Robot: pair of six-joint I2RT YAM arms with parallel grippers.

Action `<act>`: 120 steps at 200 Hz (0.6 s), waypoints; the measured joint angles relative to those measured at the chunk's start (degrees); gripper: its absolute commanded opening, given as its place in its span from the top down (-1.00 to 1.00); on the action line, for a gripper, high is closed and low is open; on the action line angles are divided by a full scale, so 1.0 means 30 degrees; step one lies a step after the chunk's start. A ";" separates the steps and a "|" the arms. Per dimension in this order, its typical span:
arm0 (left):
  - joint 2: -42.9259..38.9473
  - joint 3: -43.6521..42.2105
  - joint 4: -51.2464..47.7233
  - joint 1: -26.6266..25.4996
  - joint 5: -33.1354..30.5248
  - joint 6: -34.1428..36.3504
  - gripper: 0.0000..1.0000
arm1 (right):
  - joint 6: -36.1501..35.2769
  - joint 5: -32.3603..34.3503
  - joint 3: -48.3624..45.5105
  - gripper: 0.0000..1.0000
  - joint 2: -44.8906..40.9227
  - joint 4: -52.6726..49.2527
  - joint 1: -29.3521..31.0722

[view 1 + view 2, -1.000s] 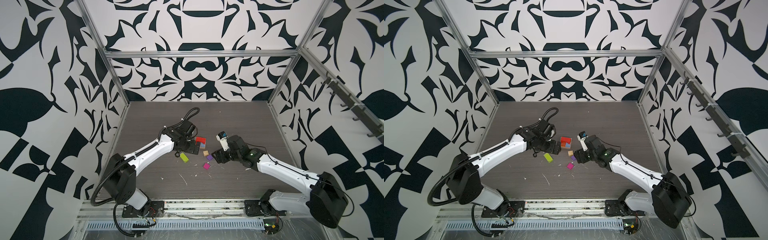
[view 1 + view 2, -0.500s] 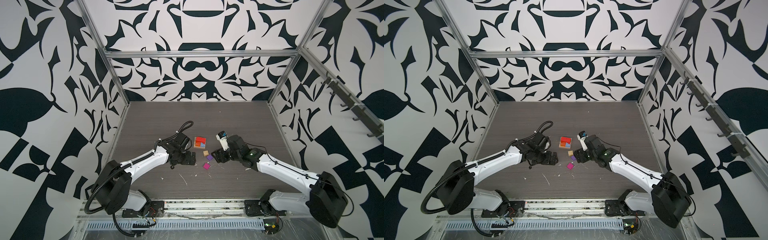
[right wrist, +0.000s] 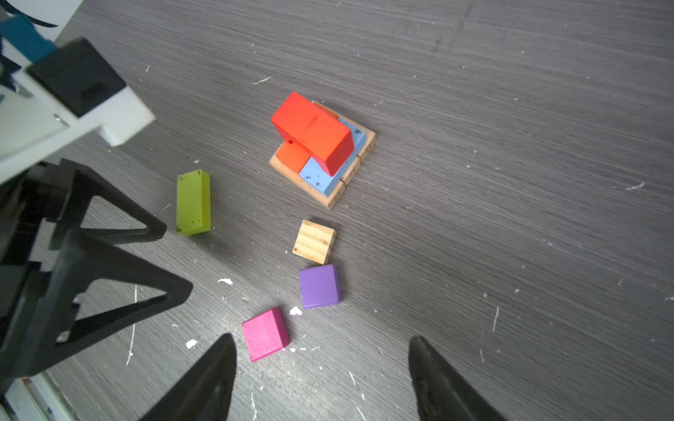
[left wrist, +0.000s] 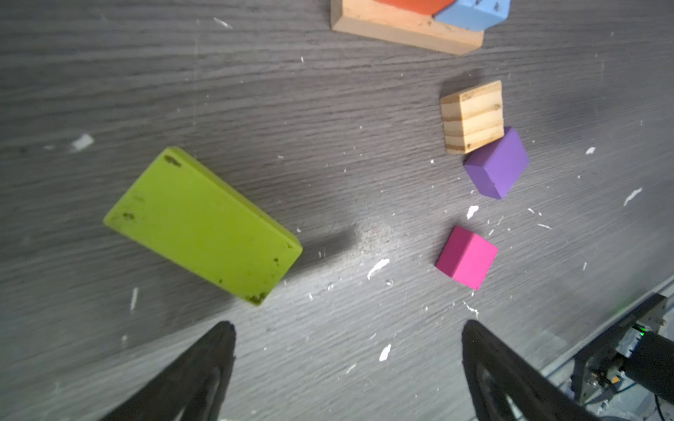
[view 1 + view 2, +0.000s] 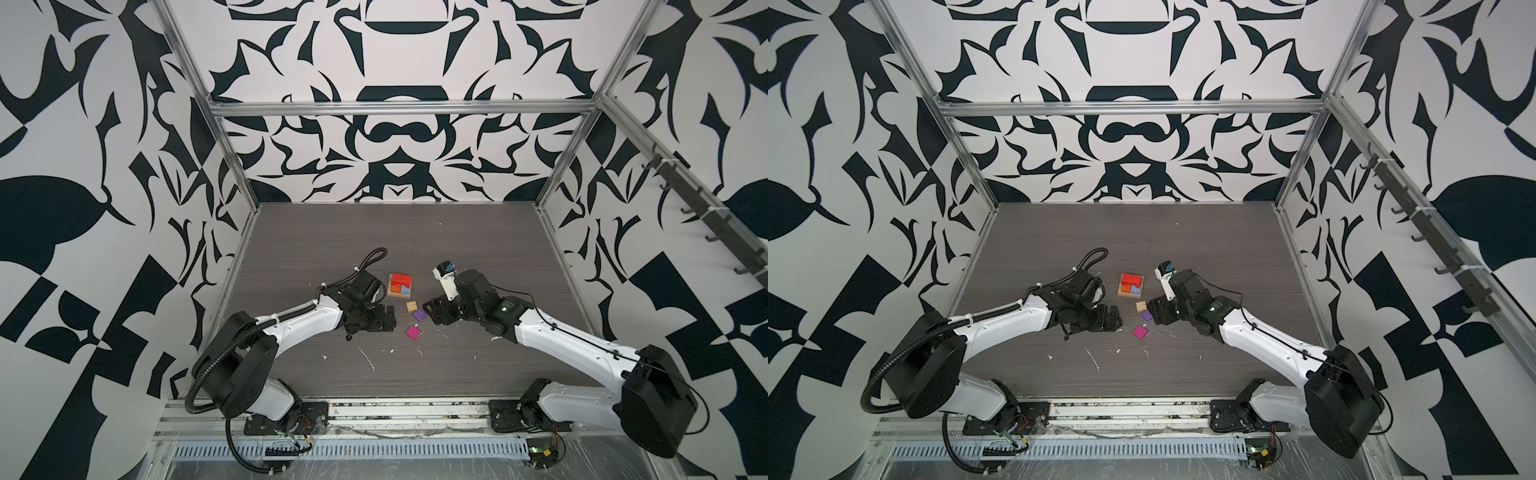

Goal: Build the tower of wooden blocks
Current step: 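Move the left gripper over the lime green block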

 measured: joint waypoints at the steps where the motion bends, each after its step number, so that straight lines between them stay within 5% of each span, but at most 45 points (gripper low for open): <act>1: 0.0007 0.0000 0.0015 0.0000 0.0000 0.0000 -0.99 | 0.0000 0.0000 -0.0007 -0.56 0.0000 0.0000 0.0000; 120: 0.1690 0.0568 0.0925 -0.0036 -0.0226 -0.0080 -0.99 | 0.0000 0.0255 -0.0007 -0.56 -0.0051 -0.0007 0.0000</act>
